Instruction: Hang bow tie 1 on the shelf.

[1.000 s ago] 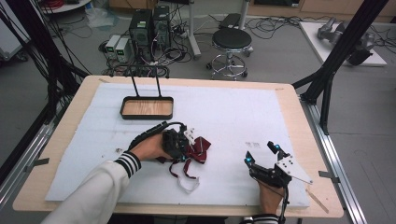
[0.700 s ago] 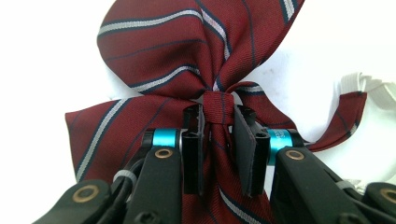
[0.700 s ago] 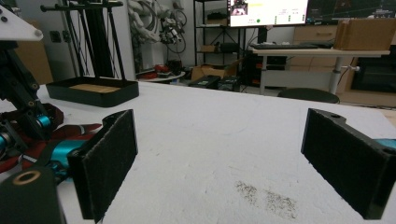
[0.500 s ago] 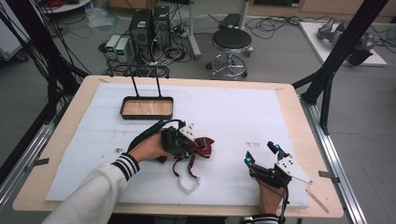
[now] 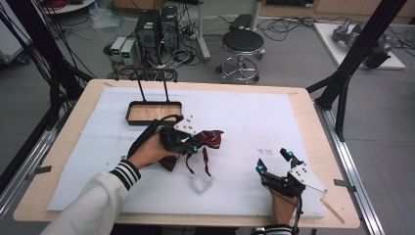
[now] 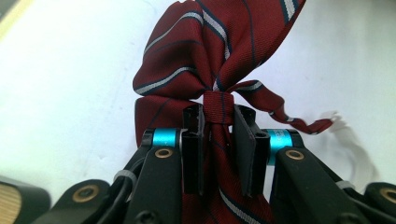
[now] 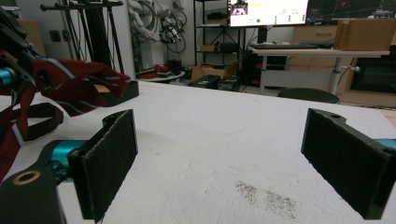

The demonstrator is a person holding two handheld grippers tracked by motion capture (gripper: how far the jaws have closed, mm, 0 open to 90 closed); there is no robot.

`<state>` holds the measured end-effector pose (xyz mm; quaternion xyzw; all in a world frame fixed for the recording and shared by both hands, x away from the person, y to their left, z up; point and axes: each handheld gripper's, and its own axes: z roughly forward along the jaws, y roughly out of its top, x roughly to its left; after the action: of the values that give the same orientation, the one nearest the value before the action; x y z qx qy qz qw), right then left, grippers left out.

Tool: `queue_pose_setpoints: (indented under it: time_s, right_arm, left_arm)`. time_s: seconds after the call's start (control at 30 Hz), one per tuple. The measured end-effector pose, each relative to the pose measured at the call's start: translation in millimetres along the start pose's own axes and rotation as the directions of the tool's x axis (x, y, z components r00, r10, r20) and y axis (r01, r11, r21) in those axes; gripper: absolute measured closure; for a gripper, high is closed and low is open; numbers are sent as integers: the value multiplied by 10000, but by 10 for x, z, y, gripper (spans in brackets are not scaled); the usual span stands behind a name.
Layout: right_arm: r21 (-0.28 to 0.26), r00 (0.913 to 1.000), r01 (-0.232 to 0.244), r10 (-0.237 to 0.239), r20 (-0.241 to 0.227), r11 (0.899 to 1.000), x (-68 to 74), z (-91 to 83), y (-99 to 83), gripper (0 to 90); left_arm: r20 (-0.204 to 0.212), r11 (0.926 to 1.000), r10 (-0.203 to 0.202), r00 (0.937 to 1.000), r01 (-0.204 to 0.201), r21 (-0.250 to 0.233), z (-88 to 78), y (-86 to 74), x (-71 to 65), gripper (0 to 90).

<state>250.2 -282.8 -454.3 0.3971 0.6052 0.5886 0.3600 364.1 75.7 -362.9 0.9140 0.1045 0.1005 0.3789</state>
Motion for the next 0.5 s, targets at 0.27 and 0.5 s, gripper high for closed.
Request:
queue_pose_setpoints:
  time_s: [0.27, 0.5]
  right_arm:
    - [28, 10000, 45, -45, 4, 10000, -1, 1, 1, 98]
    - [46, 10000, 63, -63, -9, 10000, 3, 3, 1, 98]
  left_arm:
    - [-442, 9983, -328, 9985, 306, -496, -131, -9, 38, 739]
    - [-1143, 9874, -742, 9907, 570, -1475, -350, -26, 114, 741]
